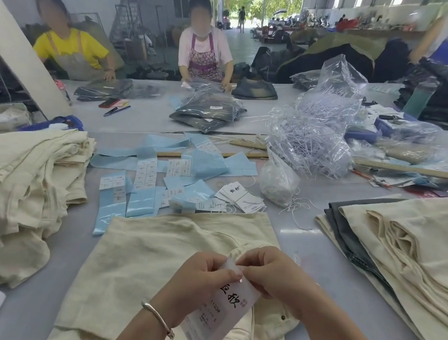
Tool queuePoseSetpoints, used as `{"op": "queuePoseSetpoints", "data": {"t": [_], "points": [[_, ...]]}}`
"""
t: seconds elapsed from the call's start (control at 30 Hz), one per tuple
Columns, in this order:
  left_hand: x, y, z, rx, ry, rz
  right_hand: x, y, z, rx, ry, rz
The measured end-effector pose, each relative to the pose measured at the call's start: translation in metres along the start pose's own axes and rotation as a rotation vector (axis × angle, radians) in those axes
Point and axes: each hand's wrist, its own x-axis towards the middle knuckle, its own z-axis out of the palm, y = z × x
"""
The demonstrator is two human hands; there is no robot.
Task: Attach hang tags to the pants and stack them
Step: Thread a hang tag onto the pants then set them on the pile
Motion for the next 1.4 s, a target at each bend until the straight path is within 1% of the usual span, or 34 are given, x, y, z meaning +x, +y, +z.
{"op": "queuePoseSetpoints", "data": {"t": [0.2, 0.37, 0.47, 0.57, 0.7, 0.97, 1.4], "points": [[-0.003, 0.007, -0.011, 0.072, 0.096, 0.017, 0.004, -0.004, -0.004, -0.161, 0.121, -0.127], [-0.001, 0.01, -0.014, 0.024, 0.173, 0.053, 0.008, -0.011, -0.004, -0.176, 0.224, -0.192], [0.001, 0.008, -0.013, -0.011, 0.286, 0.058, 0.008, -0.014, -0.008, -0.206, 0.349, -0.231], [0.0, 0.006, -0.012, 0.006, 0.359, 0.085, 0.004, -0.017, -0.011, -0.204, 0.492, -0.333], [-0.005, 0.01, -0.006, 0.062, 0.396, 0.183, 0.0, -0.02, 0.001, -0.187, 0.494, -0.449], [-0.015, 0.018, 0.0, 0.102, 0.405, 0.346, 0.002, -0.019, 0.011, -0.206, 0.521, -0.501], [-0.016, 0.014, -0.001, 0.18, 0.429, 0.4, 0.002, -0.02, 0.017, -0.301, 0.579, -0.487]]}}
